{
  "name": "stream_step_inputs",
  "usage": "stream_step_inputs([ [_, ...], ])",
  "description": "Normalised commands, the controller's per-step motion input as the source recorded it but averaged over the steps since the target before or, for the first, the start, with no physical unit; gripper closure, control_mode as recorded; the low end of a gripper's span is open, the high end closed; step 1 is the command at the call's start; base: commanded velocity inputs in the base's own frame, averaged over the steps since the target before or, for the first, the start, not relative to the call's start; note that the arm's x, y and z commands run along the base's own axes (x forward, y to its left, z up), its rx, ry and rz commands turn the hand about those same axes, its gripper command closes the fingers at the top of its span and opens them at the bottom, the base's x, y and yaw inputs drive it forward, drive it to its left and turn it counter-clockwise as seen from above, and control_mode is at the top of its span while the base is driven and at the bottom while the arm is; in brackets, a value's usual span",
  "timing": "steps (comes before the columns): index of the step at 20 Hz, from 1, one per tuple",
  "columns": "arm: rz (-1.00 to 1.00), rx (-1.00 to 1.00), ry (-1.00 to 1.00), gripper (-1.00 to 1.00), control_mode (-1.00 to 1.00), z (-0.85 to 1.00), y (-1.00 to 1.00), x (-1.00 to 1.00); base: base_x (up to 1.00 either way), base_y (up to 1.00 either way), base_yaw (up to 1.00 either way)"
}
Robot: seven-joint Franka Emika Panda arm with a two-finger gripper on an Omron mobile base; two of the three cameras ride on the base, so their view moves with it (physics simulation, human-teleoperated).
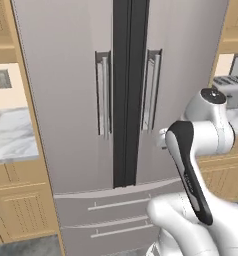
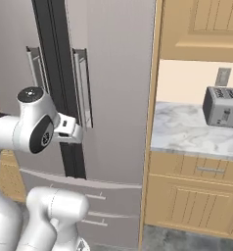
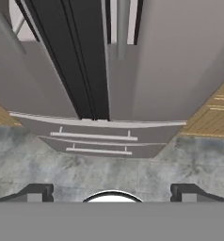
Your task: Retrieve the peach and tangerine from the fridge and place them into the bowl on the dining table.
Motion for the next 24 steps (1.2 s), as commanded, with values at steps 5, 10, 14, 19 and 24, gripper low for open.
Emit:
stream_step_inputs([
  [5, 0.00, 0.00, 0.00, -1.00, 1.00, 0.00, 0.00, 0.00, -0.61, 0.08, 0.00],
  [10, 0.00, 0.00, 0.00, -1.00, 1.00, 0.00, 0.00, 0.00, -0.53, 0.24, 0.00],
  [14, 0.00, 0.00, 0.00, -1.00, 1.00, 0.00, 0.00, 0.00, -0.40, 0.44, 0.00],
  [19, 0.00, 0.00, 0.00, -1.00, 1.00, 0.00, 0.00, 0.00, -0.27, 0.59, 0.00],
  [24, 0.00, 0.00, 0.00, -1.00, 1.00, 0.00, 0.00, 0.00, -0.13, 0.41, 0.00],
])
